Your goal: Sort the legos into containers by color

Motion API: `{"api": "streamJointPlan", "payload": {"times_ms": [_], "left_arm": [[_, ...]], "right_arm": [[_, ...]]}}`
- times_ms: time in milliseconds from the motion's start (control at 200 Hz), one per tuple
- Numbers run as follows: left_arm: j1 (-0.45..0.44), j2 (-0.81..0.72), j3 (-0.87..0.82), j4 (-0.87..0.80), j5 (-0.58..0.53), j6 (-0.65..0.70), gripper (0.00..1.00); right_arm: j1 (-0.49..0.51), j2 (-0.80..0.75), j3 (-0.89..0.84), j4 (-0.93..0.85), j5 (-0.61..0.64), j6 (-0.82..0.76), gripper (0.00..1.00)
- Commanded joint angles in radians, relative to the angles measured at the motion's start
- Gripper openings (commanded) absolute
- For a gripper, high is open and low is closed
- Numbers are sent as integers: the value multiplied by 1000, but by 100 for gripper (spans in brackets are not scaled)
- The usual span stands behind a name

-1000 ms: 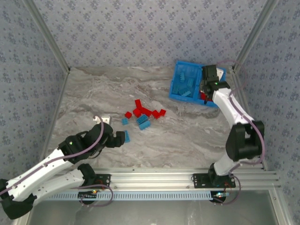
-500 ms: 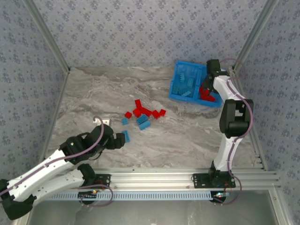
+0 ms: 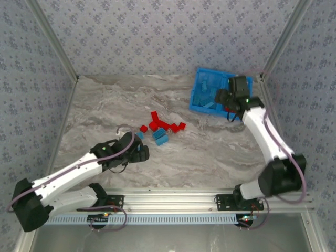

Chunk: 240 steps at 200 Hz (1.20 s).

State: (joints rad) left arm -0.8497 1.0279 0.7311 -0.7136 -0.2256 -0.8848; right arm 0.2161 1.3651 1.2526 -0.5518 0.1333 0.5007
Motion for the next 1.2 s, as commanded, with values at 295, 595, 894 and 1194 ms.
{"api": "streamJointPlan", "payload": {"times_ms": [295, 595, 894, 1194], "left_arm": [[84, 324, -9, 255, 117, 36, 92], [94, 455, -13, 284, 94, 18, 52], [89, 318, 60, 178, 110, 39, 21], [19, 479, 548, 159, 127, 216, 24]], "right_arm": [[236, -342, -184, -73, -99, 74, 85], [267, -375, -211, -106, -70, 81, 87], [305, -398, -188, -130, -47, 89, 88], [359, -463, -187, -136, 22, 111, 88]]}}
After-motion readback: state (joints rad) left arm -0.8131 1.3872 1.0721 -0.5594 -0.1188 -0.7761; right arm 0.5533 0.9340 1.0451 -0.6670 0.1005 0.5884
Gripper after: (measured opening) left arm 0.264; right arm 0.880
